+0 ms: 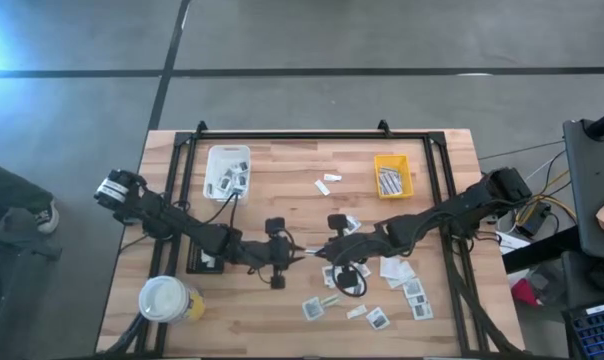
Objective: Pick & Place First Aid Supplies
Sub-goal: Put the gray towelette pack into the white bin
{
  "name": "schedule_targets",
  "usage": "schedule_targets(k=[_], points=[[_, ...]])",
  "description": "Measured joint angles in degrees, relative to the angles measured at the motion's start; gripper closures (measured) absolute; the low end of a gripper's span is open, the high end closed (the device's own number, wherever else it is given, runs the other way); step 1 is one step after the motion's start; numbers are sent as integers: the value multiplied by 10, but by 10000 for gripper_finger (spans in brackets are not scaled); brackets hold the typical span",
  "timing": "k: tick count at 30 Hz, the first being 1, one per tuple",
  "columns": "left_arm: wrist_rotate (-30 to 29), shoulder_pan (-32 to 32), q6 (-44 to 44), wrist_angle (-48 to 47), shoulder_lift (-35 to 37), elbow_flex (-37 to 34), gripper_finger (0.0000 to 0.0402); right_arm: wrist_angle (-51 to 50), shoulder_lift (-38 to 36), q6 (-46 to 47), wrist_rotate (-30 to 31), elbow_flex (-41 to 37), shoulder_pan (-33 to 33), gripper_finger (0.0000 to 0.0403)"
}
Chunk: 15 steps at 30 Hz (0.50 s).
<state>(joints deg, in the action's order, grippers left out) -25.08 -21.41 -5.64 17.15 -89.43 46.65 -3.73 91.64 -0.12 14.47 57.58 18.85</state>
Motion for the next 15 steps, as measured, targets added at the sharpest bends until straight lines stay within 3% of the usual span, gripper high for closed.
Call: schedule_targets(k=[15], points=[[-5,0,7,20,0,1,314,53,2,0,1,0,0,394]])
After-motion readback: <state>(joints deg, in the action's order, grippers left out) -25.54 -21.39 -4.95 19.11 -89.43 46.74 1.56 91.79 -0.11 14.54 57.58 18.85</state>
